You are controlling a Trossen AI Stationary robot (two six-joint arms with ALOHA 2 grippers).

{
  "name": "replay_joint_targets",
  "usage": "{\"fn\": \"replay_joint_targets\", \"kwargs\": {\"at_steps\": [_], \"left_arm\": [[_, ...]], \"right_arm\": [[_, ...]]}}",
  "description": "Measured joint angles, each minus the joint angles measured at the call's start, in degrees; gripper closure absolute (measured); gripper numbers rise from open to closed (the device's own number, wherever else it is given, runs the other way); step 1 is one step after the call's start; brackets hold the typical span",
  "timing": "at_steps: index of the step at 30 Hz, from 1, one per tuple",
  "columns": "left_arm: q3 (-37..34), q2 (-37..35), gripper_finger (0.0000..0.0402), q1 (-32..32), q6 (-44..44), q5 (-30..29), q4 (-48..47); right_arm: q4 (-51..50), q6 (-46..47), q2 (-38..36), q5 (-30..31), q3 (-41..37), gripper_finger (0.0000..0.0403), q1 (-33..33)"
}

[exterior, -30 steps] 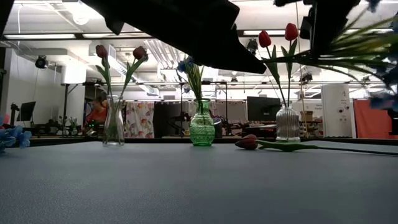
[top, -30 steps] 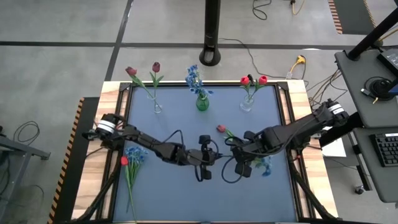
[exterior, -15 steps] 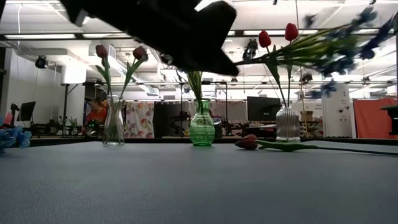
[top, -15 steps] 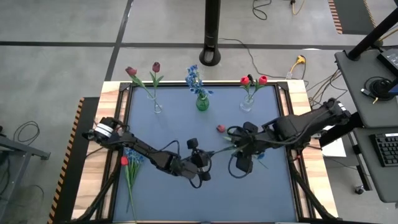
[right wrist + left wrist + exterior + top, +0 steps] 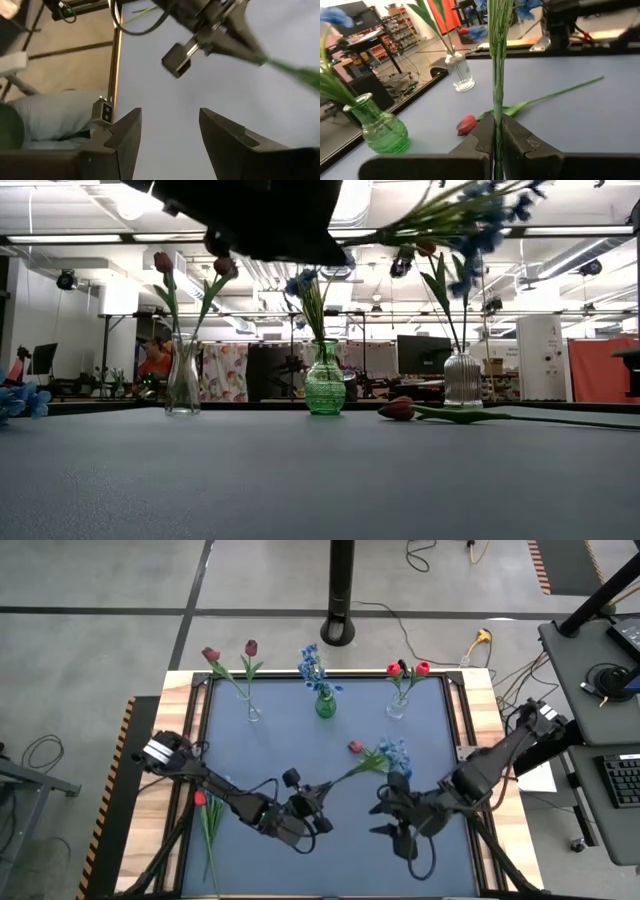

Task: Sort flowers into vase by color
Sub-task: Put the right blue flower into the green vase

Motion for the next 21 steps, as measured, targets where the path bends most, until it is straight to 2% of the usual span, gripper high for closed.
{"fn": "replay_joint_targets", "kwargs": {"at_steps": [4, 11, 16, 18, 21], "left_arm": [[0.0, -1.3, 0.0402, -0.2, -0.5, -1.9, 0.0], [0.0, -4.1, 0.0402, -0.4, -0.4, -2.1, 0.0], [0.0, -5.1, 0.0402, -0.4, 0.1, -4.8, 0.0], [0.0, -5.1, 0.0402, -0.4, 0.1, -4.8, 0.0], [0.0, -5.1, 0.0402, -0.4, -0.5, -4.8, 0.4]], "right_arm": [[7.7, 2.0, 0.0, 3.2, -6.1, 0.02, 1.1], [25.8, 4.5, 0.0, 17.3, -19.3, 0.019, 1.1], [51.3, -0.6, 0.5, 31.1, -30.7, 0.0179, 1.1], [65.0, -5.6, 0.8, 33.2, -34.8, 0.0172, 1.0], [82.6, -12.6, 1.9, 33.1, -39.2, 0.0162, -0.1]]}}
